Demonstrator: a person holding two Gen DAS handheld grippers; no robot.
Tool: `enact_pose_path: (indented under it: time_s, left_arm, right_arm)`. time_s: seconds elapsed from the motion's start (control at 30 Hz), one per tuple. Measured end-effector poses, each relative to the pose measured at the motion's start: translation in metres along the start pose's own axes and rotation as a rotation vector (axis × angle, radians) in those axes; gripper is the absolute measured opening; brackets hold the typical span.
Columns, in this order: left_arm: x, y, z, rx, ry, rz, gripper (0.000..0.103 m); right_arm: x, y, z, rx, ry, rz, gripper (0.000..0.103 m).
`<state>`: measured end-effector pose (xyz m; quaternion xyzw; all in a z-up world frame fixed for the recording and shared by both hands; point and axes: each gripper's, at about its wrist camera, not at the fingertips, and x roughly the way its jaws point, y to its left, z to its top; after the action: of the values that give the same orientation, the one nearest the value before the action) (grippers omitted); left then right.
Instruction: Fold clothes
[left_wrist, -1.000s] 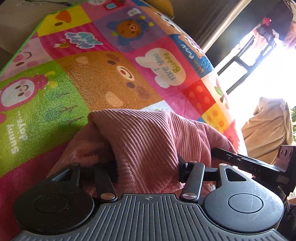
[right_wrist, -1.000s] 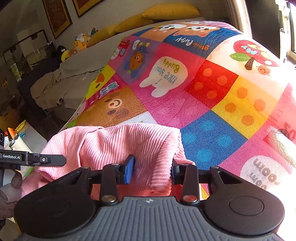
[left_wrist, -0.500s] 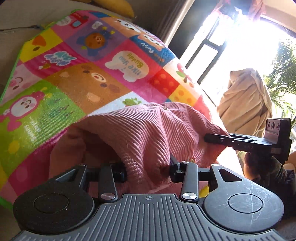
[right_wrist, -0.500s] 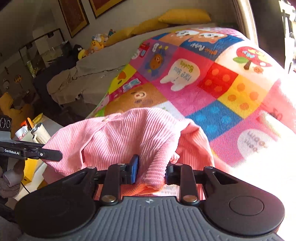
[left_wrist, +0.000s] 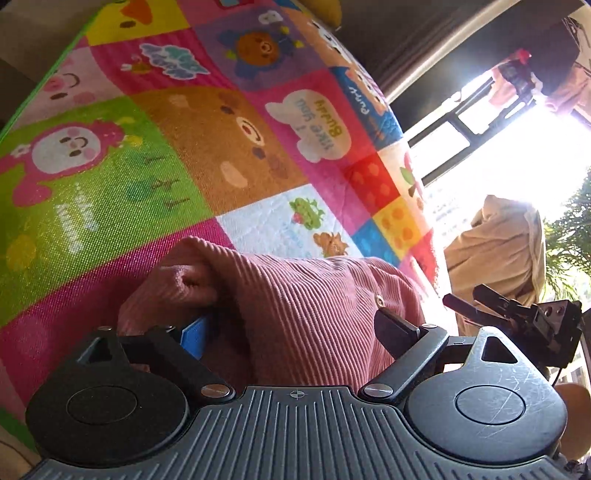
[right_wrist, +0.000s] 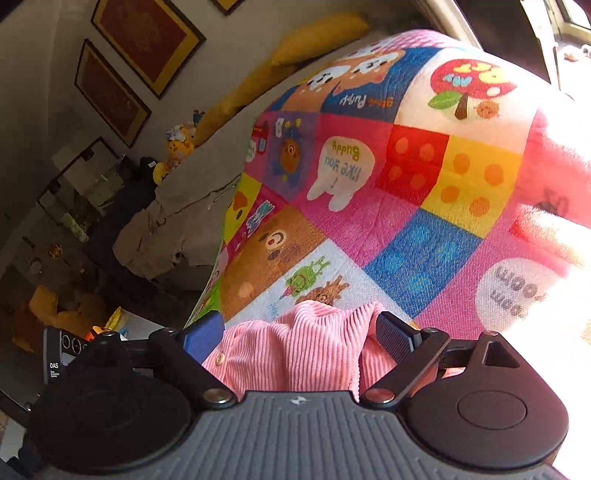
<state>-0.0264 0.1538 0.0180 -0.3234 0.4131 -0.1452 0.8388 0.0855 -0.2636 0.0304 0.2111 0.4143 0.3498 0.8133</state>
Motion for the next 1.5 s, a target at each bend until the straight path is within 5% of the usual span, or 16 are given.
enact_pose_path:
  time_s: [0.17,0.27,0.43,0.53,0.67,0.83,0.9,1.03,1.07,1.23,1.37,1.5]
  left_arm:
    - [0.03,-0.008,0.012,0.063,0.062,-0.03,0.095]
    - [0.049,-0.02,0.033,0.167,0.052,-0.009,0.095]
    - [0.062,-0.046,0.08,0.328,-0.107,0.054,0.095]
    - [0.058,-0.055,0.089,0.412,-0.16,0.119,0.095]
    - [0.046,-0.052,0.075,0.526,-0.166,0.213,0.096]
    - [0.051,-0.05,0.083,0.52,-0.242,0.287,0.097]
    - [0.068,-0.046,0.086,0.527,-0.213,0.334,0.097]
    - [0.094,-0.038,0.077,0.584,-0.137,0.434,0.097]
    - [0.093,-0.037,0.071,0.609,-0.126,0.443,0.097]
    - [0.076,-0.034,0.056,0.591,-0.056,0.349,0.097]
    - [0.067,-0.041,0.044,0.54,0.003,0.21,0.097]
    - [0.048,-0.059,0.039,0.609,-0.072,0.215,0.097]
  right_arm:
    - [0.068,-0.032,0.002,0.191,0.265,0.151,0.091]
    - [0.087,-0.032,0.019,0.169,0.204,0.166,0.091]
    - [0.088,-0.034,0.061,0.179,-0.011,0.157,0.091]
    - [0.077,-0.02,0.07,0.031,-0.069,0.025,0.091]
    - [0.062,-0.013,0.062,-0.196,-0.112,-0.272,0.092]
    - [0.068,-0.007,0.071,-0.231,-0.193,-0.419,0.092]
    - [0.086,-0.007,0.072,-0.279,-0.174,-0.467,0.092]
    - [0.135,0.004,0.046,-0.476,0.063,-0.54,0.092]
    - [0.133,0.009,0.036,-0.527,0.034,-0.538,0.092]
    - [0.129,0.03,0.019,-0.745,0.008,-0.556,0.093]
    - [0.121,0.038,0.034,-0.714,-0.053,-0.546,0.096]
    - [0.114,0.057,0.047,-0.701,-0.123,-0.504,0.103]
